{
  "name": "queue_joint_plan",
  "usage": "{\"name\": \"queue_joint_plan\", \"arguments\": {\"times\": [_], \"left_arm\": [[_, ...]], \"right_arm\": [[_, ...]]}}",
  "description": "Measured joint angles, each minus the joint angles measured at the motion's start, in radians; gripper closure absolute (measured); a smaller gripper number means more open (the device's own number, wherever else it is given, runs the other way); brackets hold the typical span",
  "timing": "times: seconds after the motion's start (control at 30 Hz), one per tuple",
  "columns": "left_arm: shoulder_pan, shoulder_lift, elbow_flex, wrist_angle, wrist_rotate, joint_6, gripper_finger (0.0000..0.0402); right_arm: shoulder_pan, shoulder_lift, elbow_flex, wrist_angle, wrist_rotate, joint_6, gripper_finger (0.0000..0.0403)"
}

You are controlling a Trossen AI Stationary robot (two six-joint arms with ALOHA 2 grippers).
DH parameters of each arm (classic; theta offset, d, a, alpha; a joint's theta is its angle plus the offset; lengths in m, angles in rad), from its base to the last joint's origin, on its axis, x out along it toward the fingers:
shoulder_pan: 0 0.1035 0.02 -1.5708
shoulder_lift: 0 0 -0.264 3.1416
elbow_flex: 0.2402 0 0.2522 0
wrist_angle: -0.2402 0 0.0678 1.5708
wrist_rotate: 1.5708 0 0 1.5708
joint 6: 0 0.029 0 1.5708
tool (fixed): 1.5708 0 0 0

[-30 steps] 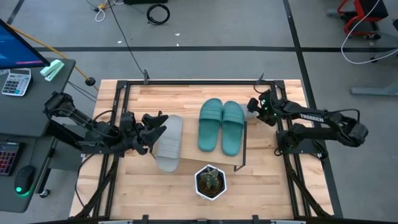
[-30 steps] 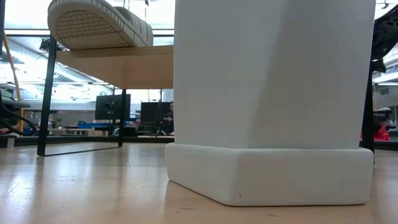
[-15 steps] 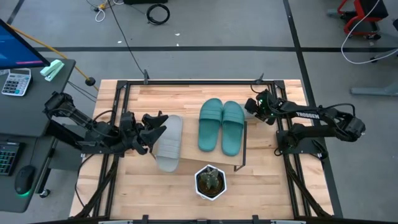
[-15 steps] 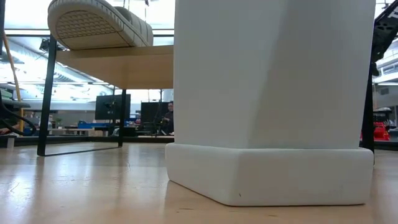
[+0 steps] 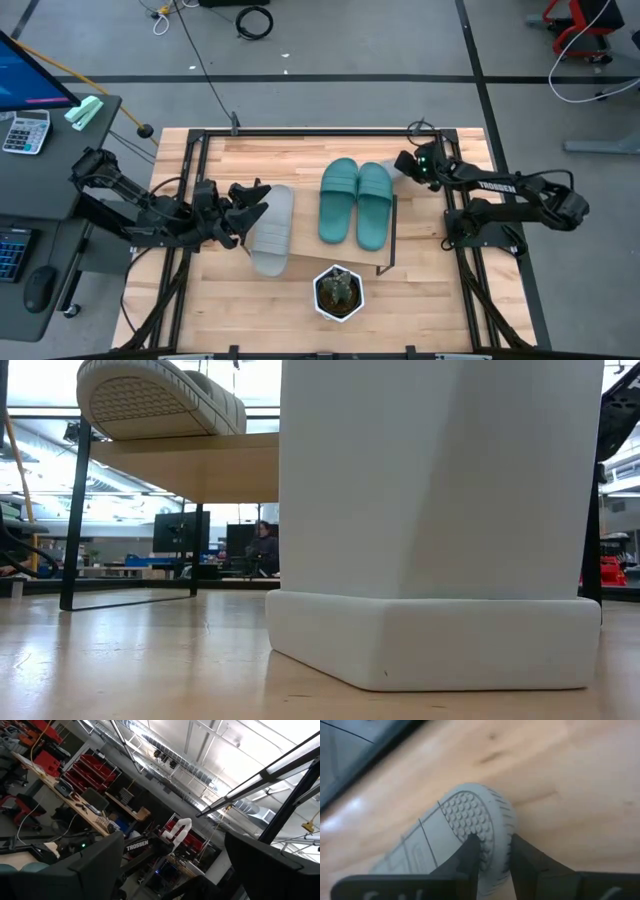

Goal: Pick and place slides into the shelf
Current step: Put the gray slide on the shelf

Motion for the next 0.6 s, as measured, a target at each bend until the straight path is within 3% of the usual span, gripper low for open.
{"name": "queue_joint_plan", "arguments": {"times": [0.2, 0.6], "left_arm": [[0.0, 0.0, 0.0, -0.002, -0.006, 0.001, 0.0049], [0.004, 0.0, 0.0, -0.009, -0.008, 0.001, 0.0049]], "right_arm": [[0.001, -0.109, 0.013, 0.003, 0.001, 0.008, 0.0333], [0.002, -0.307, 0.086, 0.007, 0.144, -0.016, 0.0346]]}}
